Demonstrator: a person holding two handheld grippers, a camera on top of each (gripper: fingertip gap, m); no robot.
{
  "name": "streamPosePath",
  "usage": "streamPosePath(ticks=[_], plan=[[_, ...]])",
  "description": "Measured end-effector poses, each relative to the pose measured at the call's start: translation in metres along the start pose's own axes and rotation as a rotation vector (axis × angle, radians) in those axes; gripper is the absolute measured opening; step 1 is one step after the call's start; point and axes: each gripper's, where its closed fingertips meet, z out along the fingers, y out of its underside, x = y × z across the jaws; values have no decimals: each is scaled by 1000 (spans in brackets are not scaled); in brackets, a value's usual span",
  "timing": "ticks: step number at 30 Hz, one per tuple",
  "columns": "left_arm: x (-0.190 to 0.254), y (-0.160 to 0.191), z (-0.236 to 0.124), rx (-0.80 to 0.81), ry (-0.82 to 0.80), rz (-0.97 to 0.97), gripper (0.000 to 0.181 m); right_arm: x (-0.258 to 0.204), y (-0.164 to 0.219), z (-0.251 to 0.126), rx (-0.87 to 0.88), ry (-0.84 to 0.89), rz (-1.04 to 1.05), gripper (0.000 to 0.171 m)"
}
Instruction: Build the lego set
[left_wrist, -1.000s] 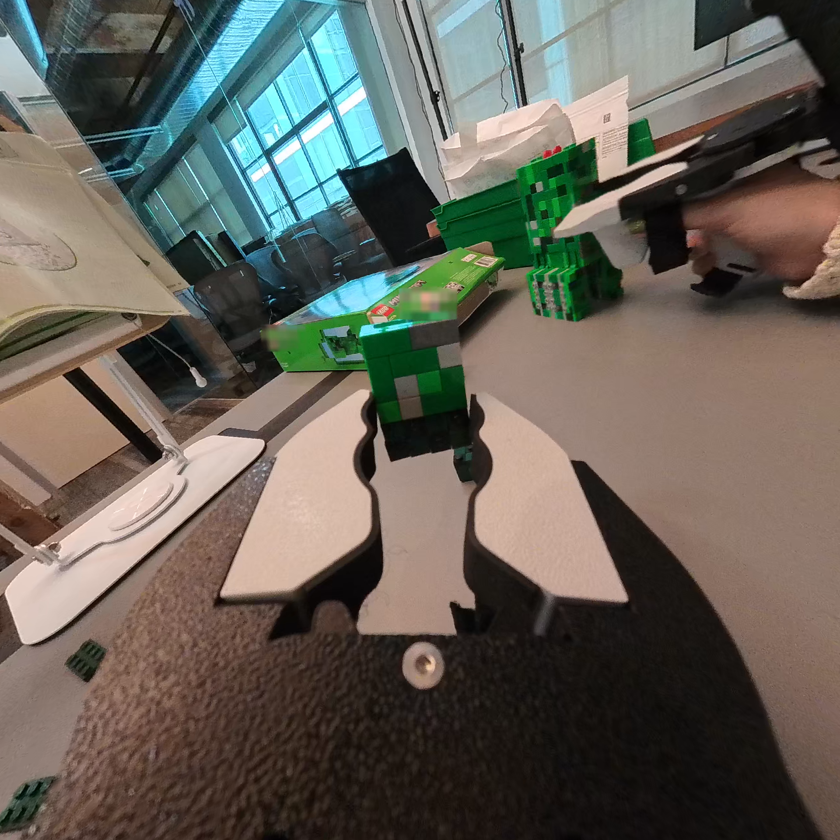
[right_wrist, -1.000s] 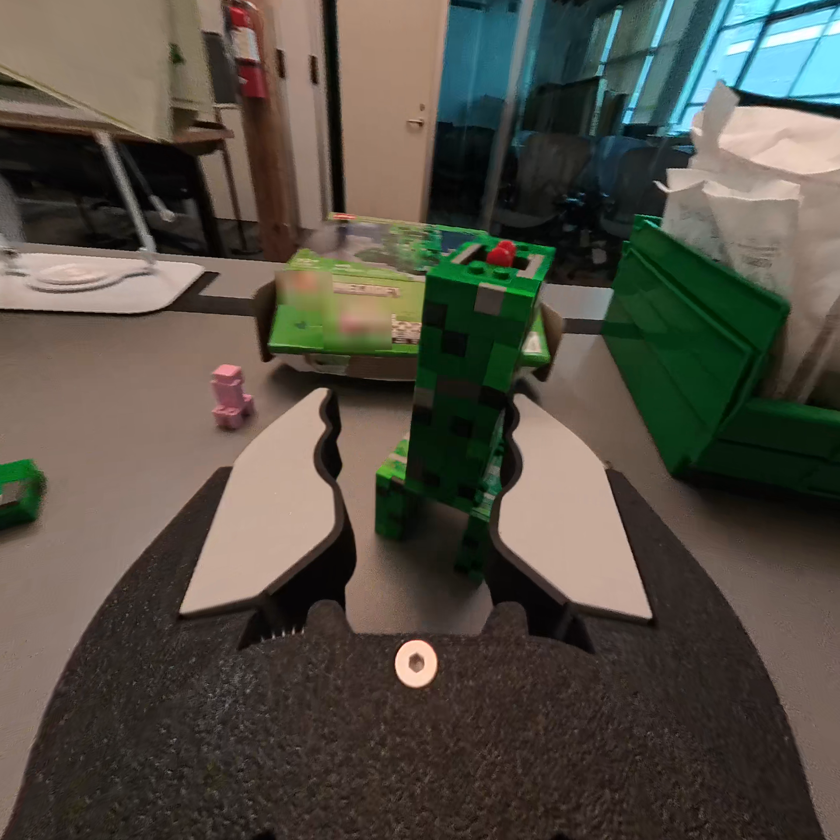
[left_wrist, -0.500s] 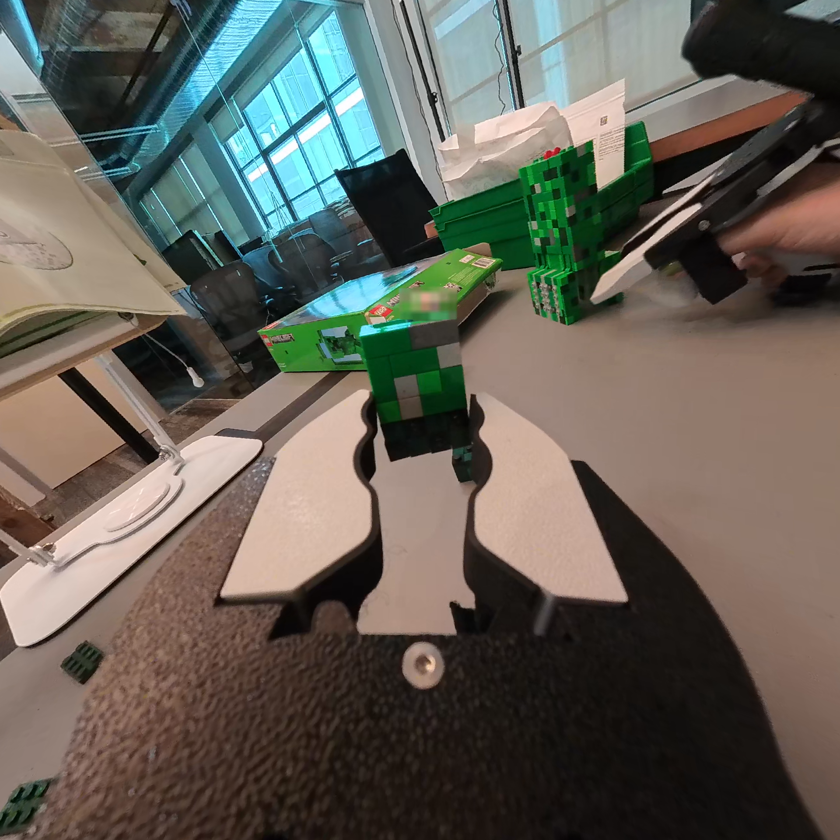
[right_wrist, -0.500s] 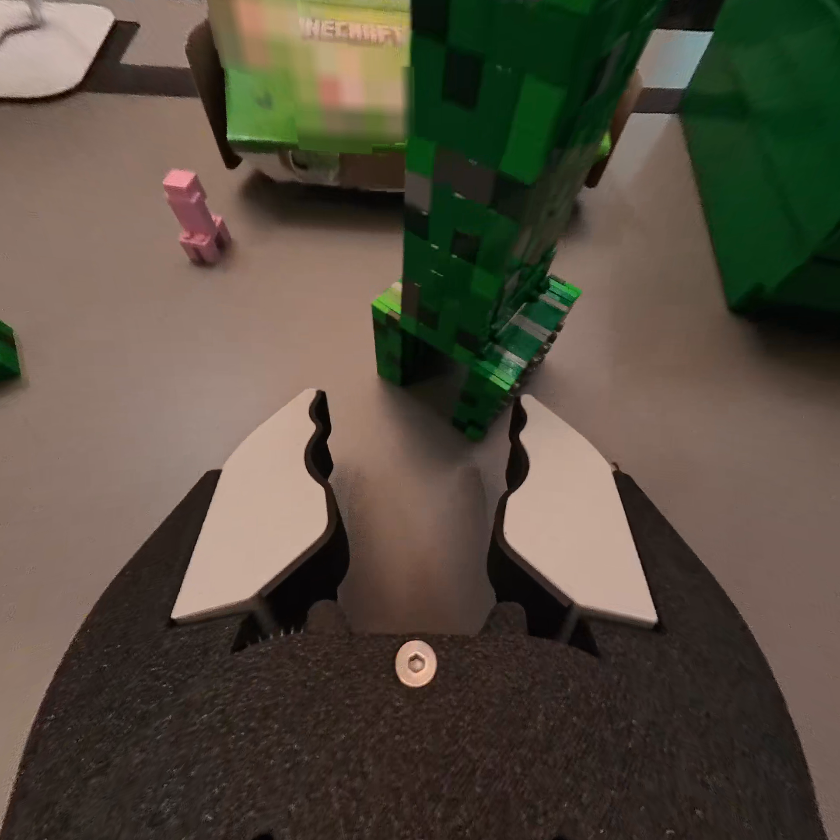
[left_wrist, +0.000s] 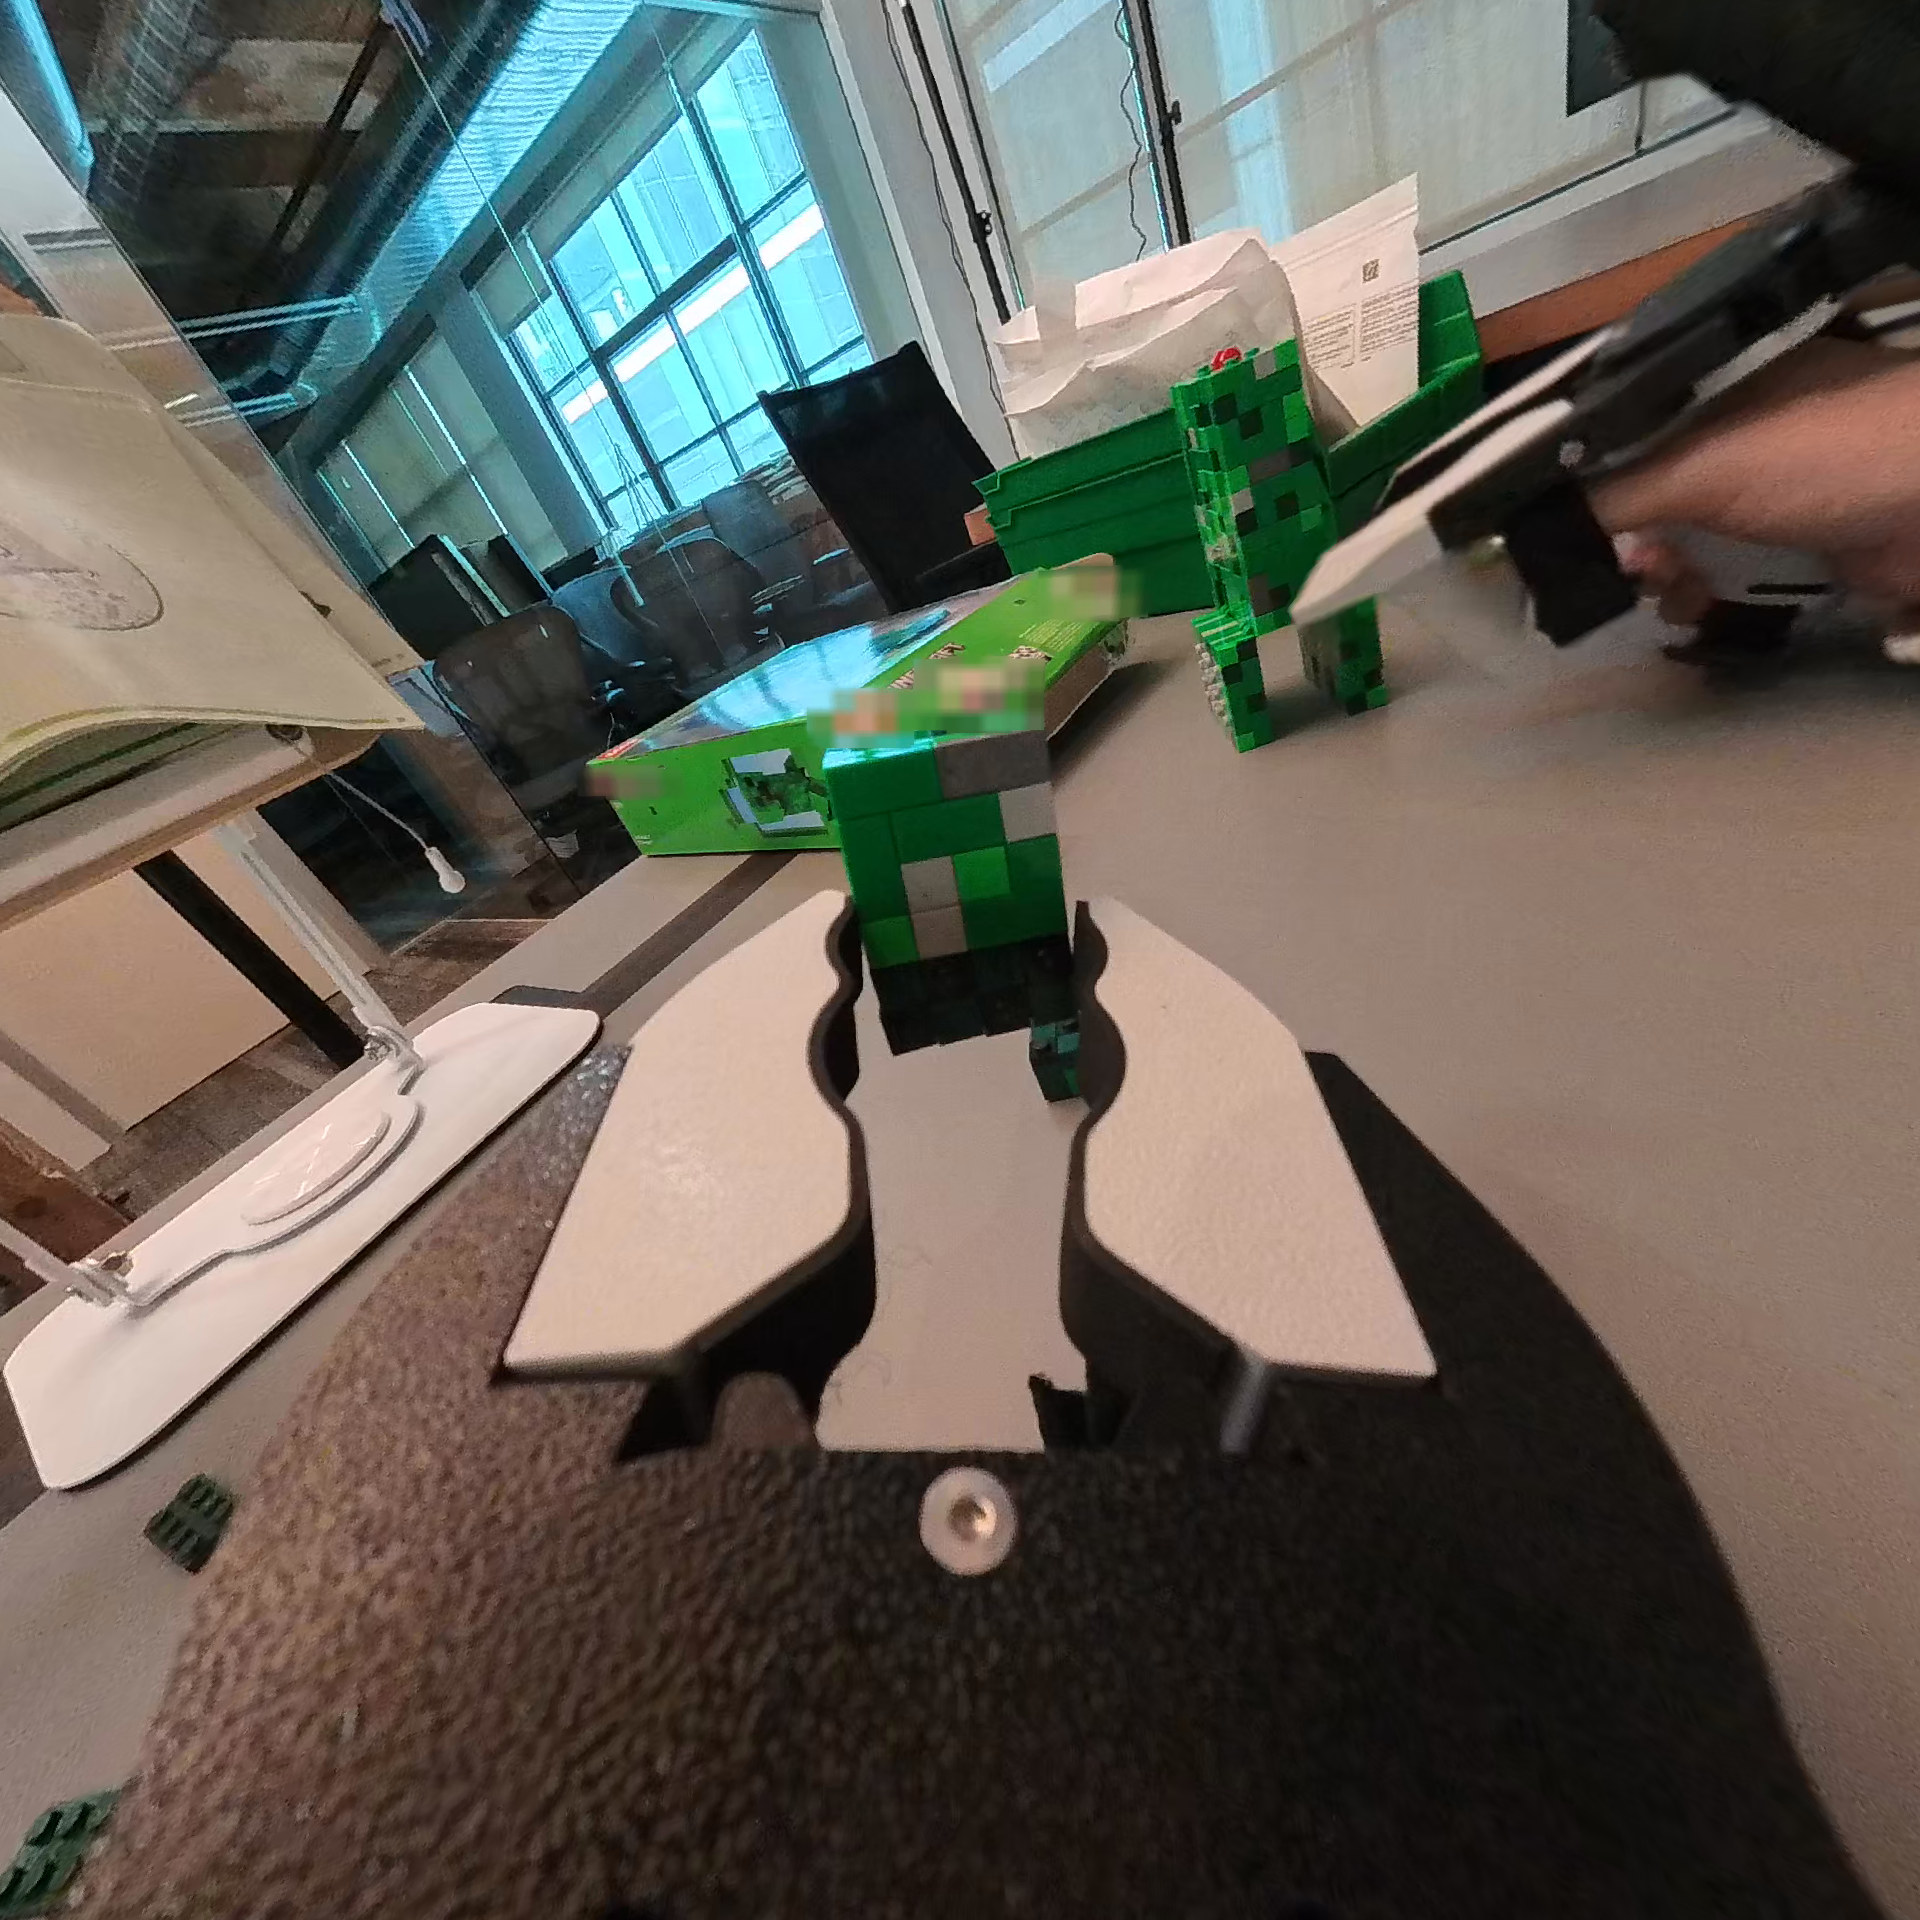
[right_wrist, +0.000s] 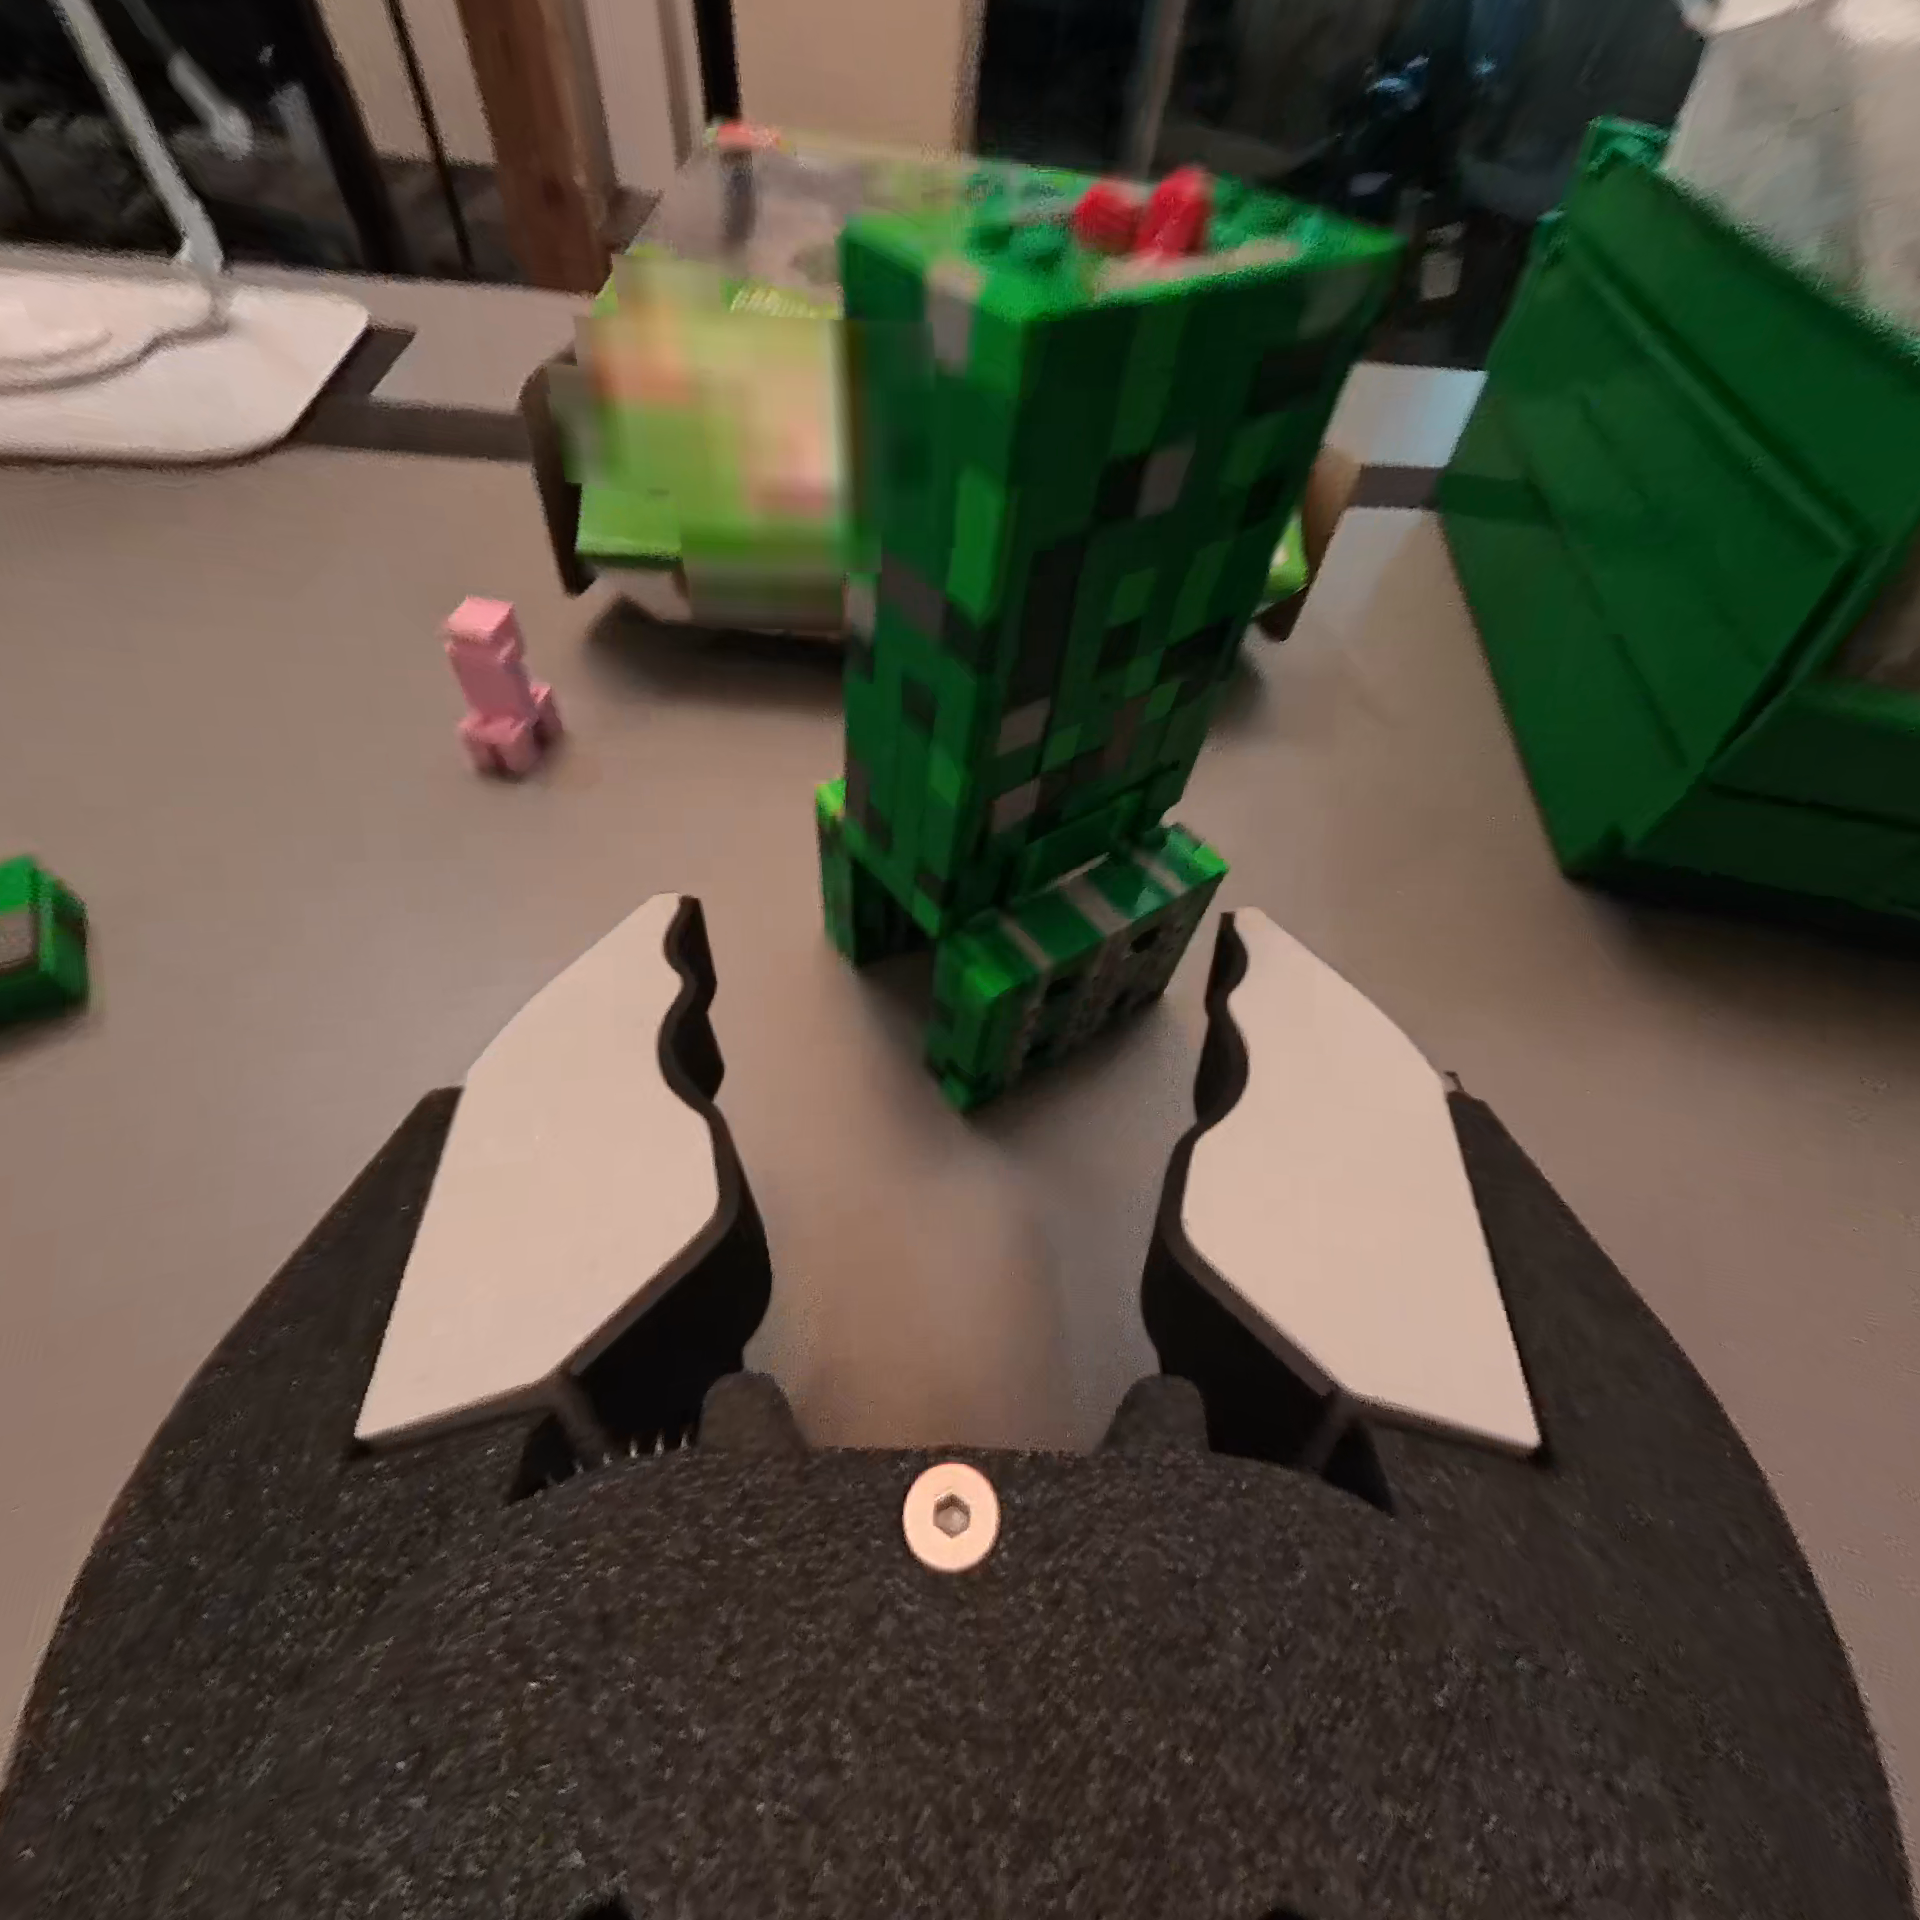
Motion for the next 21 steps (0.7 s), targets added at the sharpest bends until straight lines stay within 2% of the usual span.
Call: streamPosePath(ticks=[5, 9, 14, 21], plan=[[0, 0, 0, 1, 0, 2, 39, 17, -36, 16, 136, 178, 183, 108], [1, -1, 0, 4, 1, 4, 39, 10, -51, 18, 244, 352, 159, 109], [-1, -2, -1, 12, -3, -11, 39, 5, -55, 20, 260, 413, 72, 99], [-1, -2, -1, 12, -4, -10, 39, 25, -46, 8, 249, 439, 50, 88]])
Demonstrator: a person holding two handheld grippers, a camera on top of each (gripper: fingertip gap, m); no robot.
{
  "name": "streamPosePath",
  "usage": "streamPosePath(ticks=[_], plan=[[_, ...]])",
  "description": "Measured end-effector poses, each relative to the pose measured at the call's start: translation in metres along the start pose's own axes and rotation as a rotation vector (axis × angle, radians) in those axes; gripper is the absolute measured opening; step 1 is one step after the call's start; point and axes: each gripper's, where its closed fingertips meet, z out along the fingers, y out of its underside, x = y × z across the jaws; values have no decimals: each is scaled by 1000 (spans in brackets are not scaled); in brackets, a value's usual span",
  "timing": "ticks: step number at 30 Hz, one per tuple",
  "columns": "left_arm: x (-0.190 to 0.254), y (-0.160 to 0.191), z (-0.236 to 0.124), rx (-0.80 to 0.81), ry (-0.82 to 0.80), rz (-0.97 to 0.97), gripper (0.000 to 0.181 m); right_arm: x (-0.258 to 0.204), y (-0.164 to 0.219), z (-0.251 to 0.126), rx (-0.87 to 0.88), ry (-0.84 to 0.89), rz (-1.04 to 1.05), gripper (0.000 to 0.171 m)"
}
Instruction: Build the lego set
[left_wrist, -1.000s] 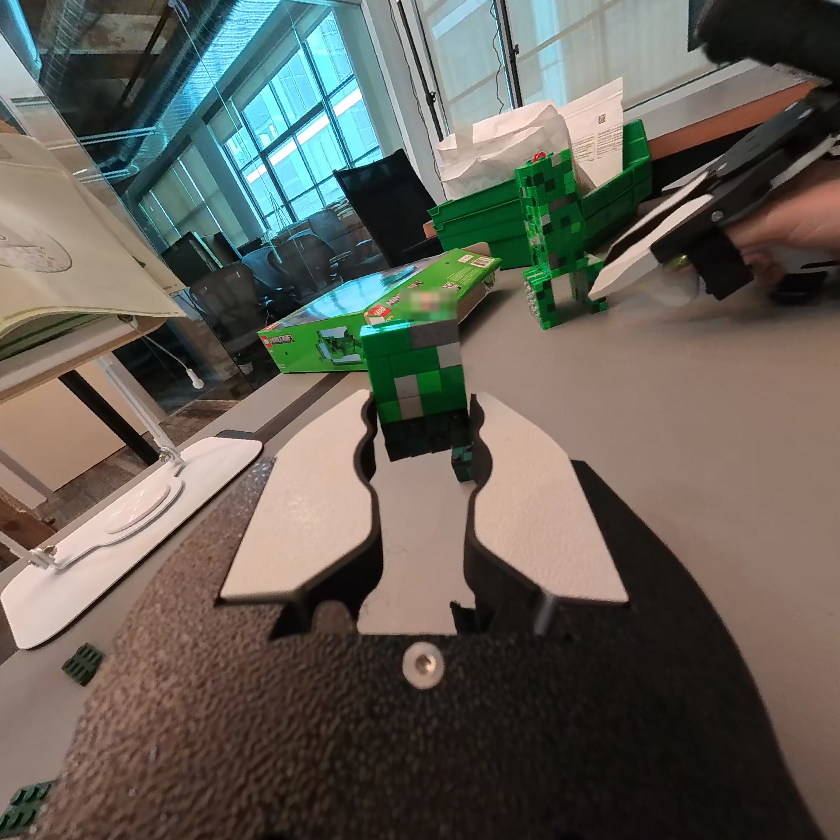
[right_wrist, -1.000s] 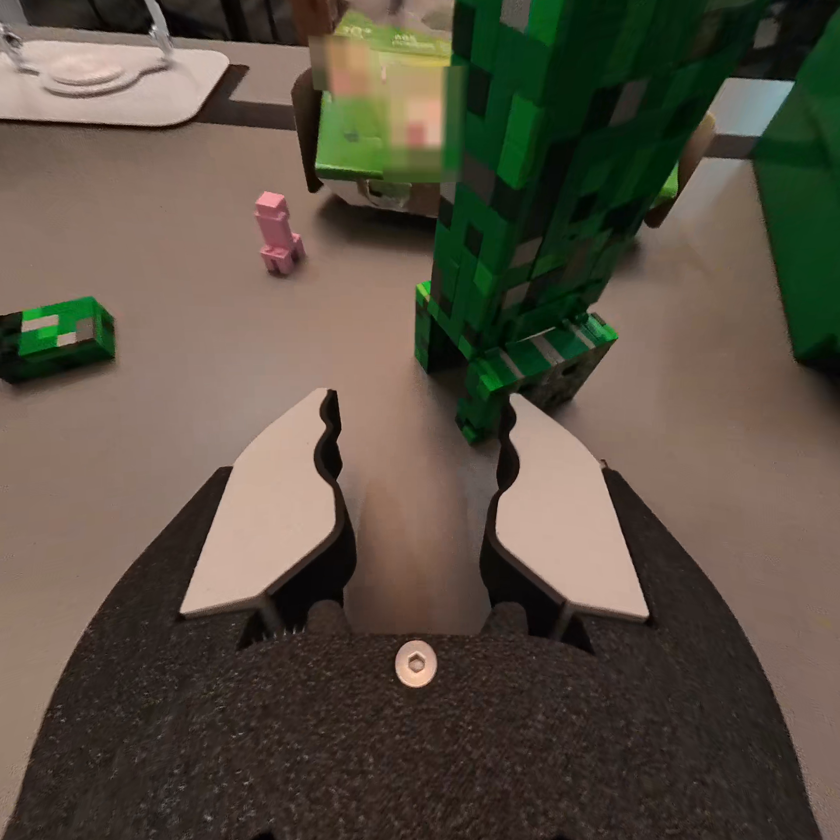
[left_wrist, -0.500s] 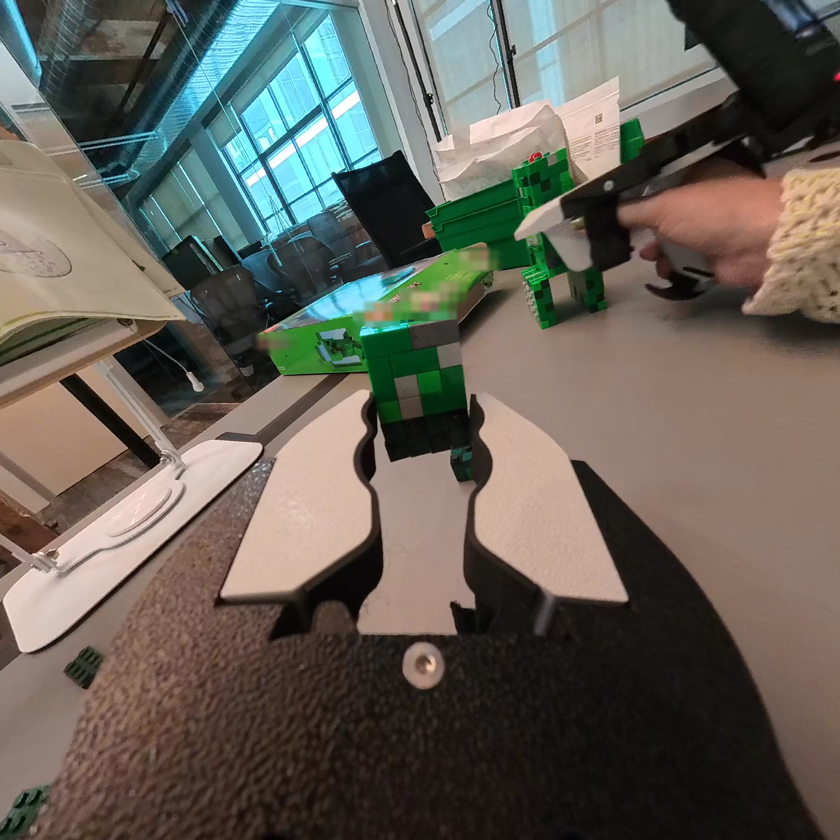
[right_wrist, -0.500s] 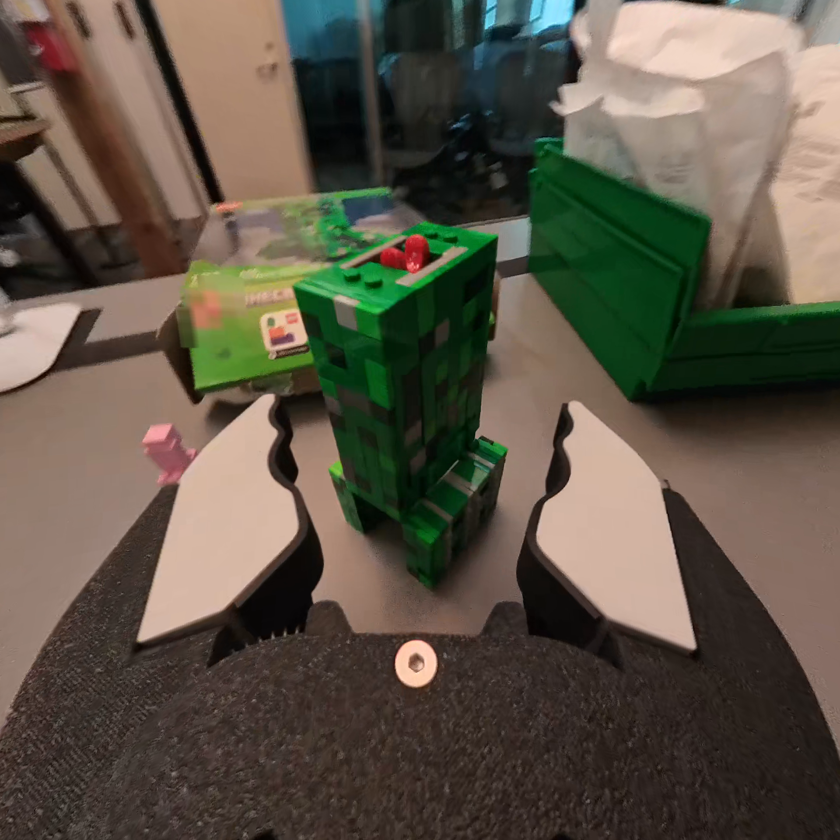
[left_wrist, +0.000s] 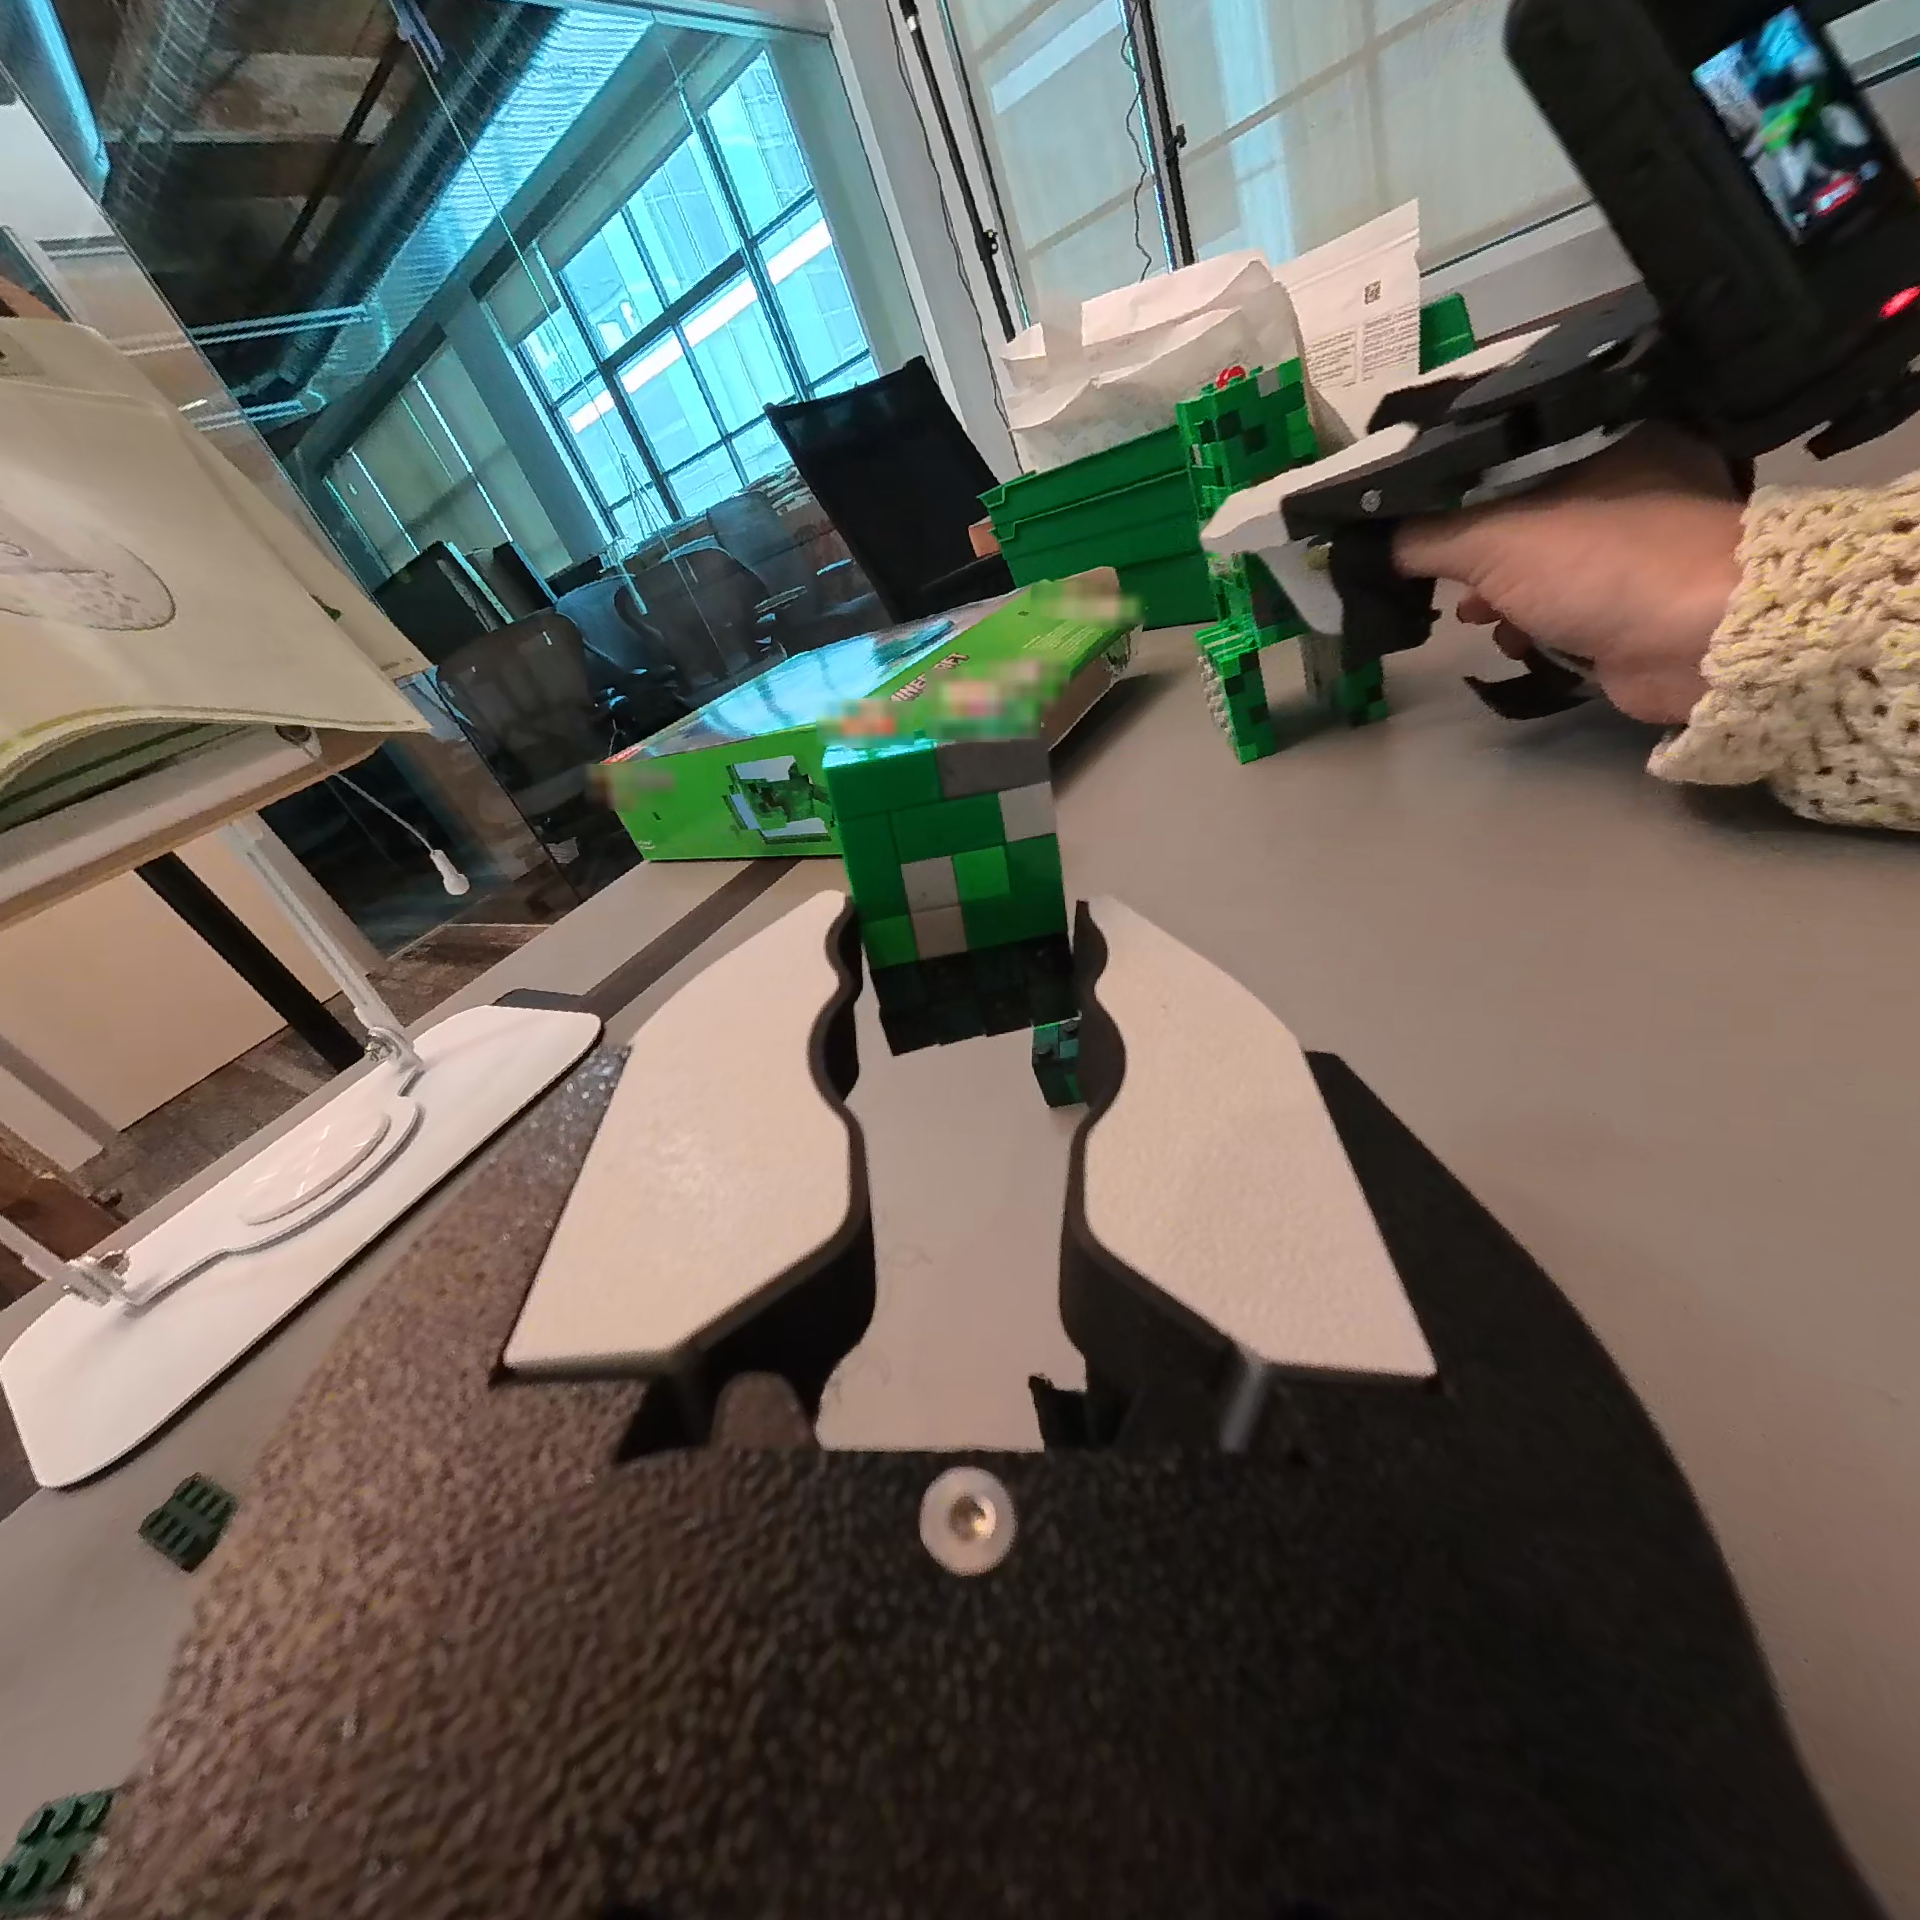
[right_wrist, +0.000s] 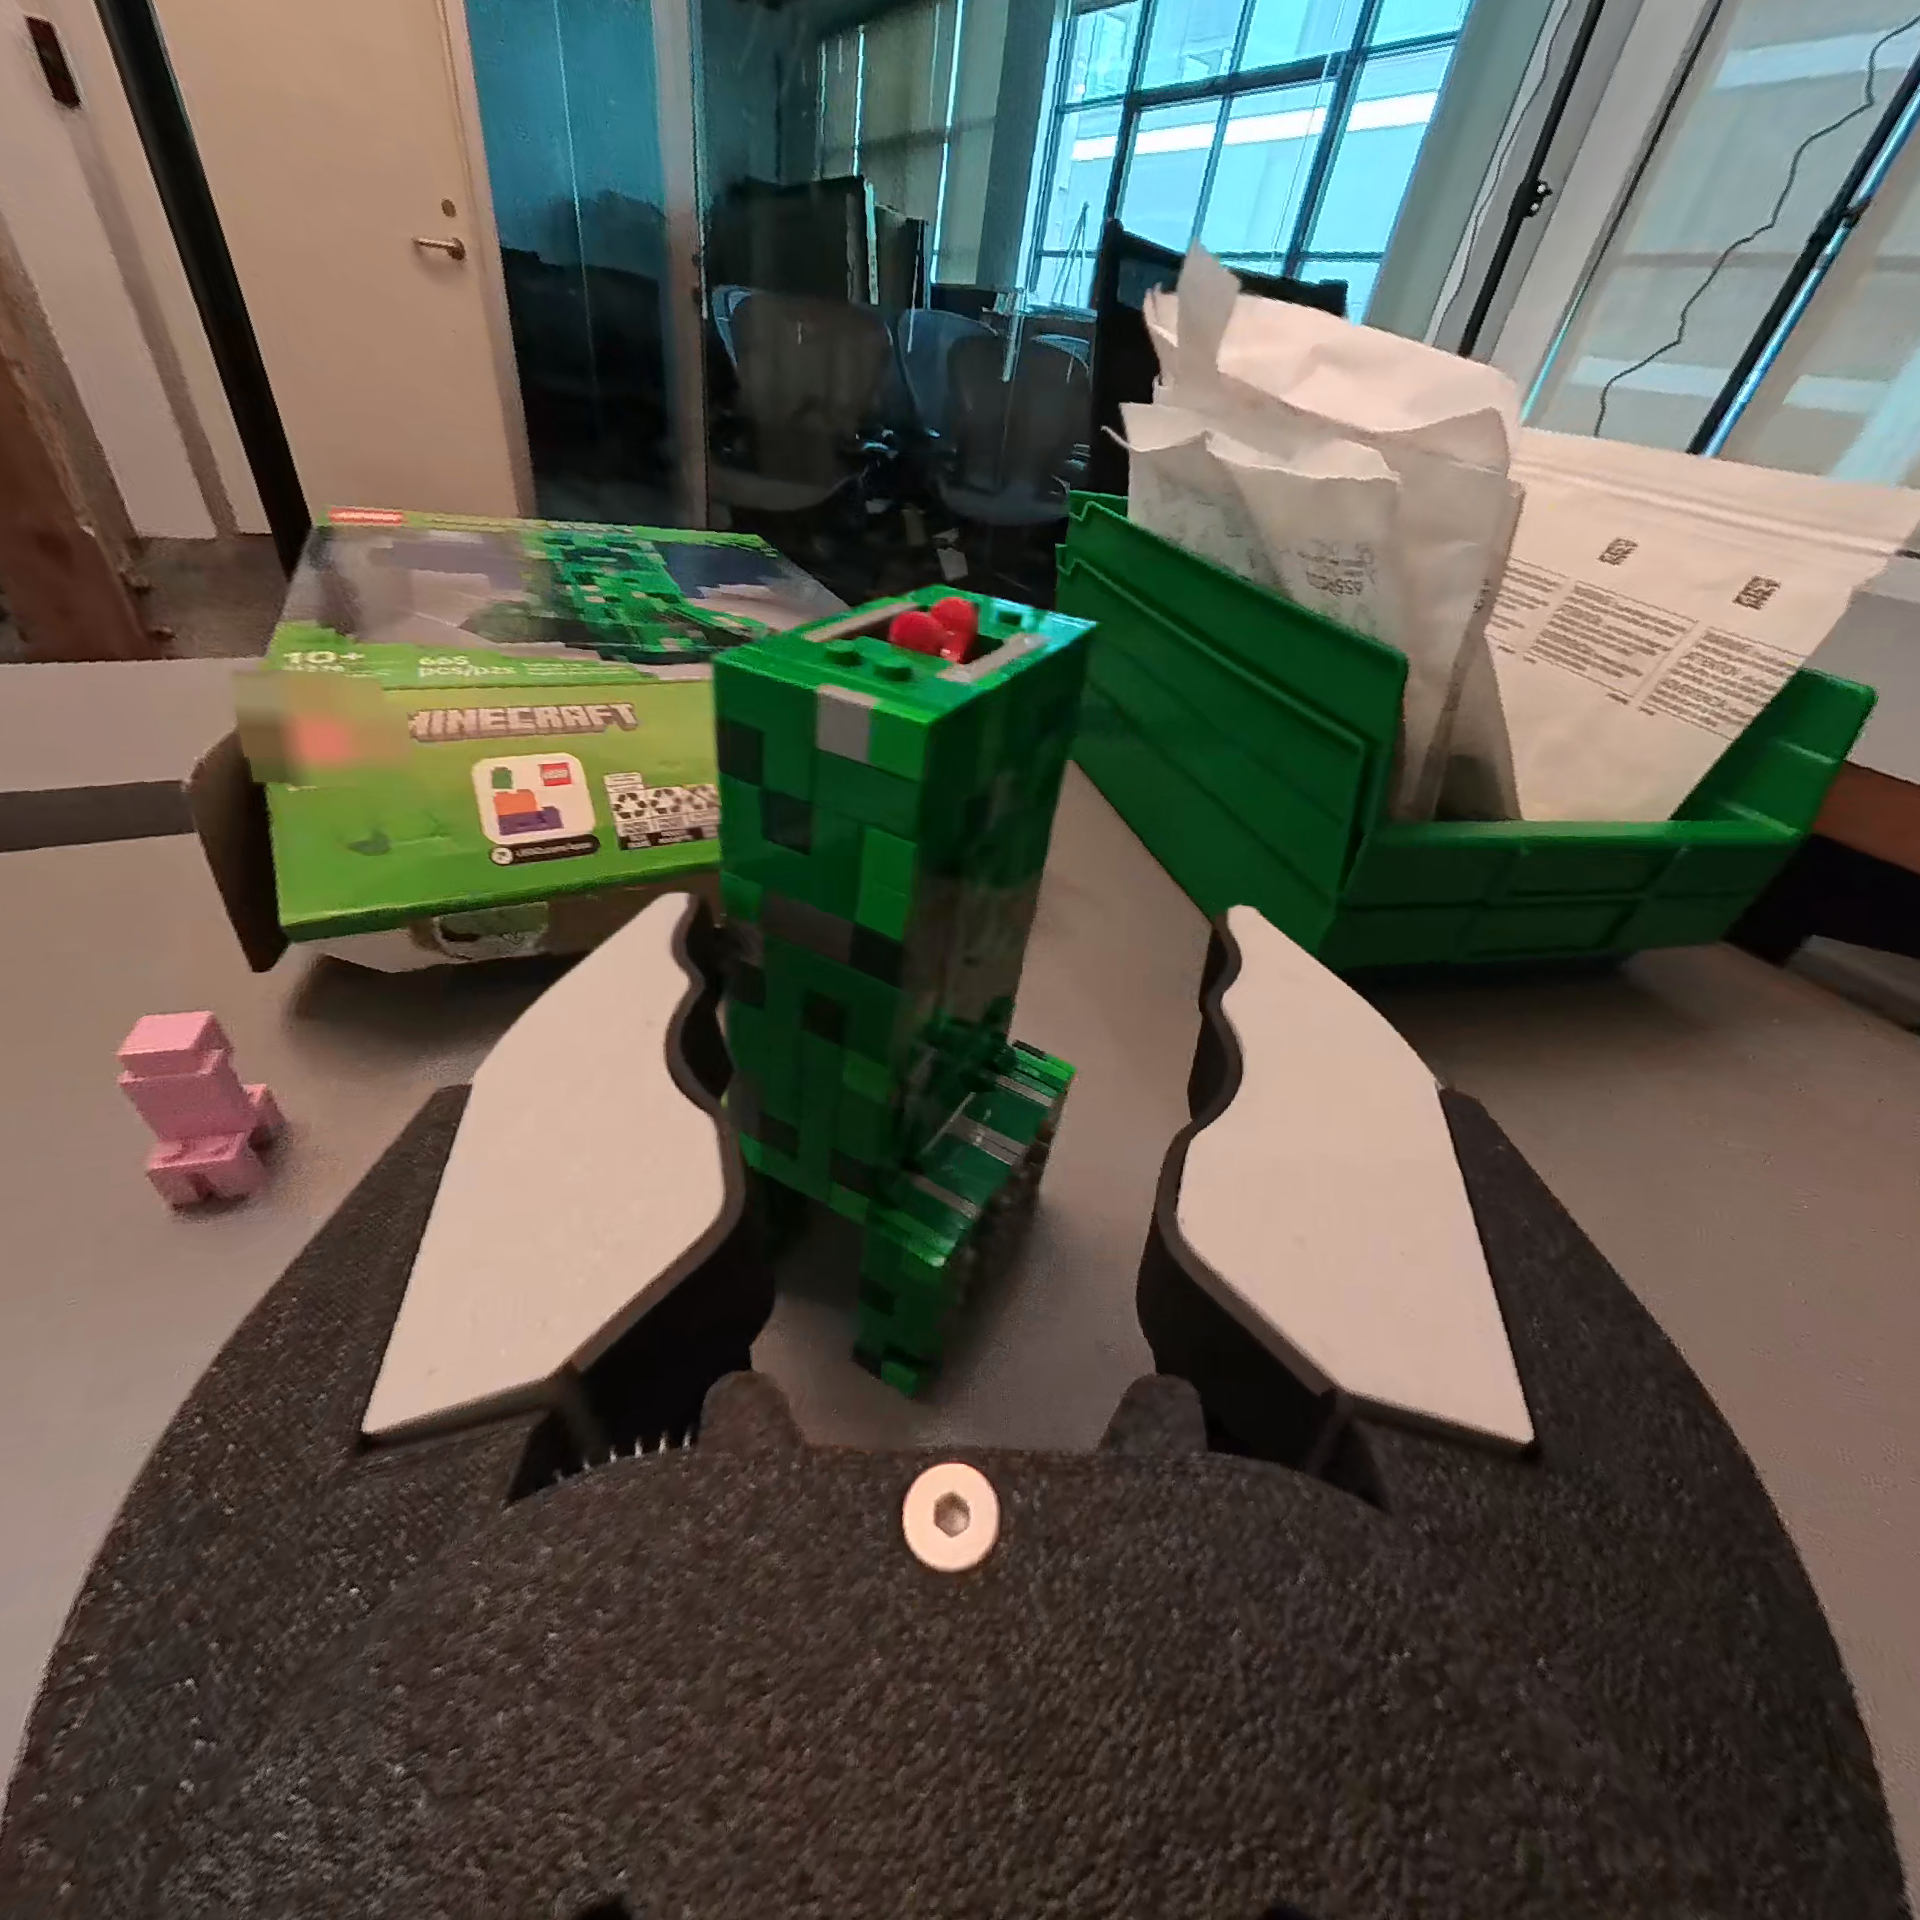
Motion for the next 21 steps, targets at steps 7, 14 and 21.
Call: streamPosePath(ticks=[7, 14, 21], plan=[[0, 0, 0, 0, 1, 0, 39, 8, -1, -4, 10, -14, -43, 87], [0, -1, 0, 2, 1, -4, 39, 19, -1, -10, 20, -4, -62, 86], [1, -1, 0, 0, 5, 1, 39, 30, 1, -13, 26, 9, -66, 82]])
